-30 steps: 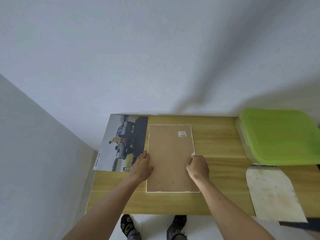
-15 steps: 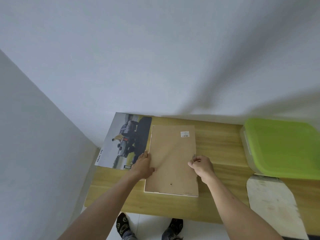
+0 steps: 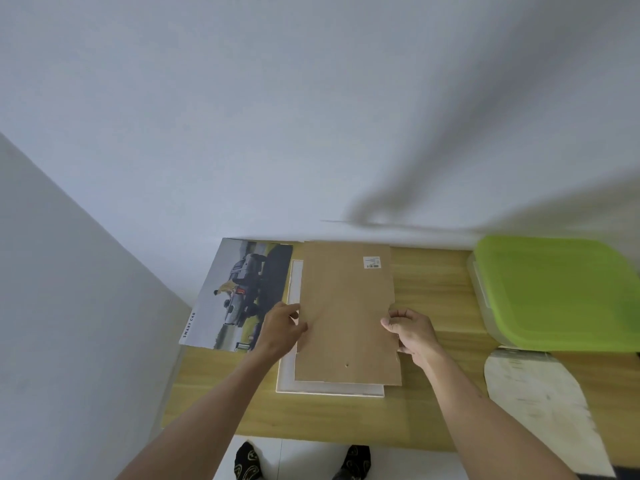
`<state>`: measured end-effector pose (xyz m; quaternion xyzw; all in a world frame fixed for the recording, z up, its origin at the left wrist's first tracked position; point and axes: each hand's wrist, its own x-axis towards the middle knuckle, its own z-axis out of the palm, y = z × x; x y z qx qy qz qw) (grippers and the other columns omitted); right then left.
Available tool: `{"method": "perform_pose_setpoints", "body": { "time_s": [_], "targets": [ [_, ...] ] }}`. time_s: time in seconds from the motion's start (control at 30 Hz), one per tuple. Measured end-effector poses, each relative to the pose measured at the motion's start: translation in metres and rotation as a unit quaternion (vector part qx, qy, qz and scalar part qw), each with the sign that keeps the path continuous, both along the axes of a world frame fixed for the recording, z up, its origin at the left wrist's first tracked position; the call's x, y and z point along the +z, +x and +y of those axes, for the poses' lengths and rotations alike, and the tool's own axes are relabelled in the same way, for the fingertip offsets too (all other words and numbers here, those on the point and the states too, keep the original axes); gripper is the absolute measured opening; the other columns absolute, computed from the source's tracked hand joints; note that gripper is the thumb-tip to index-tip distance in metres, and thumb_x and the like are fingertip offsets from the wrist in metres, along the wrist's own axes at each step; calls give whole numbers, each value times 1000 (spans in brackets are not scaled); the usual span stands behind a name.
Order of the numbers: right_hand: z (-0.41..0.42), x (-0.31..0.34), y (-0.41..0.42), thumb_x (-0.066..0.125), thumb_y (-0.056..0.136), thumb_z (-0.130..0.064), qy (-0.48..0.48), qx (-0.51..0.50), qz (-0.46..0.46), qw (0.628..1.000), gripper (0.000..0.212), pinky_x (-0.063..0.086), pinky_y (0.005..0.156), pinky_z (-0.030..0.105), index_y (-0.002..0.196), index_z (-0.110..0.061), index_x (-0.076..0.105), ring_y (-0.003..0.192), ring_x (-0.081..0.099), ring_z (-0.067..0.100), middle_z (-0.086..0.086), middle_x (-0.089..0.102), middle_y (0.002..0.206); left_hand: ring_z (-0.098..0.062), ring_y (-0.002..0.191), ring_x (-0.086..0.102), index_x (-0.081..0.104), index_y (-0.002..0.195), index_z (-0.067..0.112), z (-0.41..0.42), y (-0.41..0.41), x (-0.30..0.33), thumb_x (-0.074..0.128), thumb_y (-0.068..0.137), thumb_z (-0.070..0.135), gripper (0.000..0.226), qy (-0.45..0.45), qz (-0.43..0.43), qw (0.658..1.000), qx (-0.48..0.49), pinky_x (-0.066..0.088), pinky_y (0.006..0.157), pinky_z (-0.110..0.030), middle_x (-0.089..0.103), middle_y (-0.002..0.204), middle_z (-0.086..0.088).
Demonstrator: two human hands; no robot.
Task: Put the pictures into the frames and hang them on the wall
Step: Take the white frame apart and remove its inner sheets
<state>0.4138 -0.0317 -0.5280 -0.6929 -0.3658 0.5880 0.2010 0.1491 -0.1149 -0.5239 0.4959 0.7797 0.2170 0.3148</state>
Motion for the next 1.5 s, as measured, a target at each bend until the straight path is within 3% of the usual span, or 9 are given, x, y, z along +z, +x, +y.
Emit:
{"method": "perform_pose_setpoints", "body": {
  "time_s": [0.17, 0.23, 0.37, 0.57, 0.8, 0.97, 1.23, 1.4, 1.5],
  "targets": [
    [7, 12, 33, 72, 86, -19, 81, 43, -111, 990, 14, 49, 68, 29, 99, -20, 68, 85, 64, 18, 0, 70, 107, -17, 79, 62, 74, 105, 9, 21, 44, 6, 69, 89, 16, 19, -21, -29, 998, -42, 45, 67, -14, 66, 93, -6],
    [10, 13, 51, 67, 88, -19, 92, 69, -164, 980, 28, 47, 73, 28, 115, -17, 66, 90, 60, 18, 3, 67, 116, -12, 74, 62, 74, 103, 7, 32, 68, 9, 69, 89, 13, 16, -31, -43, 997, -52, 42, 62, -10, 69, 92, -5],
    [14, 9, 80, 66, 83, -19, 103, 97, -230, 963, 51, 50, 64, 26, 133, -13, 58, 83, 59, 22, 11, 63, 123, -24, 78, 62, 72, 97, 7, 58, 115, 10, 66, 85, 10, 14, -45, -45, 996, -63, 52, 70, -26, 66, 88, -7],
    [19, -4, 115, 66, 87, -26, 98, 129, -287, 944, 66, 43, 104, 39, 148, -18, 43, 129, 49, 33, 15, 43, 144, -28, 83, 57, 52, 80, 9, 86, 169, 2, 58, 81, 8, 6, -79, 5, 992, -101, 50, 66, -32, 57, 98, -10],
    [28, -21, 121, 58, 97, -30, 96, 198, -347, 912, 61, 33, 112, 43, 152, -19, 35, 141, 28, 34, 13, 28, 155, -32, 107, 52, 57, 104, 2, 89, 197, -22, 71, 83, 18, 29, -128, 57, 979, -146, 51, 90, -39, 41, 121, -11],
    [26, -28, 116, 56, 98, -26, 106, 223, -391, 886, 53, 41, 103, 43, 147, -17, 39, 134, 29, 37, 16, 29, 145, -32, 110, 45, 57, 97, 0, 88, 207, -25, 62, 84, 1, 14, -131, 115, 971, -160, 48, 79, -36, 36, 127, -14],
    [31, -24, 110, 58, 97, -19, 99, 246, -416, 870, 43, 43, 98, 44, 136, -8, 45, 128, 35, 37, 20, 35, 135, -33, 114, 44, 59, 102, 0, 87, 208, -25, 60, 85, -3, 17, -135, 132, 967, -171, 46, 82, -36, 34, 131, -15],
    [26, -18, 85, 60, 90, -9, 163, 289, -515, 790, 40, 42, 101, 34, 128, -8, 49, 119, 48, 29, 14, 46, 129, -31, 107, 58, 53, 129, 5, 78, 174, -11, 64, 92, 19, 41, -66, 70, 973, -212, 51, 92, -38, 40, 136, -12],
    [20, -10, 63, 67, 87, -16, 221, 326, -477, 786, 55, 41, 105, 34, 138, -10, 46, 127, 47, 28, 12, 45, 141, -26, 110, 61, 45, 142, 11, 68, 134, -1, 61, 95, 26, 52, -3, 70, 981, -178, 49, 97, -36, 39, 145, -7]
  ]
}}
